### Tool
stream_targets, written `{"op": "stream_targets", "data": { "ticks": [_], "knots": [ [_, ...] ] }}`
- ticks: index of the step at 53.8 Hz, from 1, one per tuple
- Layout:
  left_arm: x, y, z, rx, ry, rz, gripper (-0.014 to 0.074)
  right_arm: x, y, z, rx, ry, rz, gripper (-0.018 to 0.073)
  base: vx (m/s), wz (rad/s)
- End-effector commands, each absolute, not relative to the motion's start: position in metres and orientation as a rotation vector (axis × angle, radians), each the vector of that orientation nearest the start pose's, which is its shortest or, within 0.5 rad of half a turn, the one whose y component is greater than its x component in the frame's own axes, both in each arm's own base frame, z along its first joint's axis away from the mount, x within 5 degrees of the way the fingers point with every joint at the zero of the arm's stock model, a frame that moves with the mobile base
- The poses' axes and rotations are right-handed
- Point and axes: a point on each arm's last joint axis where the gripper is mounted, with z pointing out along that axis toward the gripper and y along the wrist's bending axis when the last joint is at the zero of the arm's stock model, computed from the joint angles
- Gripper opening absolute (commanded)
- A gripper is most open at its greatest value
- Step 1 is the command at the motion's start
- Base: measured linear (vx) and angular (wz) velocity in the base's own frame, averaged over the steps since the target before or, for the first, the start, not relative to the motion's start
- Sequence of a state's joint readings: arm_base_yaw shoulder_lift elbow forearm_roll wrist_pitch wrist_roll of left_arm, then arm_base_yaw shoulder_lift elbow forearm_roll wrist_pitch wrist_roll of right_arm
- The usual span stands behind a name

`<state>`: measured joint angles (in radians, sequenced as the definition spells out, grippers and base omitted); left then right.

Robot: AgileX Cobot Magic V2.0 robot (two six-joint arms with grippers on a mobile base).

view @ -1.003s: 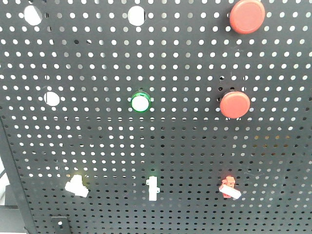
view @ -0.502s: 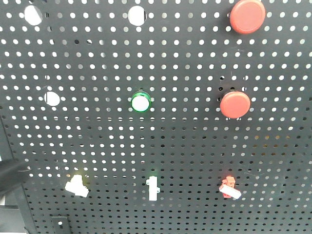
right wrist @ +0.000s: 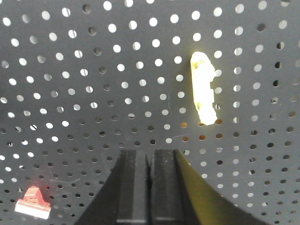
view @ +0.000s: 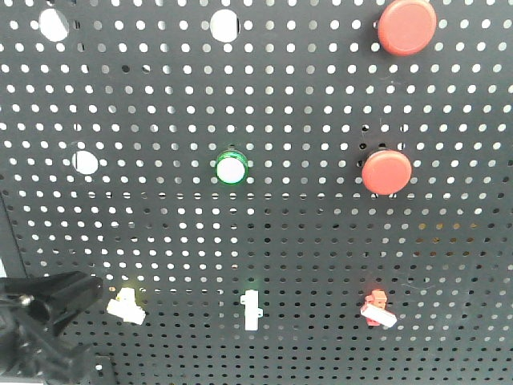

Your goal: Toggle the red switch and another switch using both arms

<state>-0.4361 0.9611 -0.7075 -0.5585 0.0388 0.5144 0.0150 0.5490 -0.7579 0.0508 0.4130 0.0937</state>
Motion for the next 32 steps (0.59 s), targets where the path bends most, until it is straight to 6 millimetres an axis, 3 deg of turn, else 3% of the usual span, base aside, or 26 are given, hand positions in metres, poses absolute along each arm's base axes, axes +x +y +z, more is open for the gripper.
{"op": "stream_targets", "data": {
  "ticks": [1,15,32],
  "knots": [
    [0.19,-0.088,0.363,0.298,1.624,-0.359,0.0003,0.104,0.002,0.404,0.087,1.581,0.122,-0.0006,0.0,0.0],
    [0.203,-0.095,0.354,0.32,1.685,-0.357,0.0003,0.104,0.002,0.404,0.087,1.581,0.122,-0.0006,0.0,0.0],
    [0.22,-0.108,0.323,0.389,1.857,-0.369,0.0003,0.104,0.002,0.404,0.087,1.581,0.122,-0.0006,0.0,0.0]
  ]
}}
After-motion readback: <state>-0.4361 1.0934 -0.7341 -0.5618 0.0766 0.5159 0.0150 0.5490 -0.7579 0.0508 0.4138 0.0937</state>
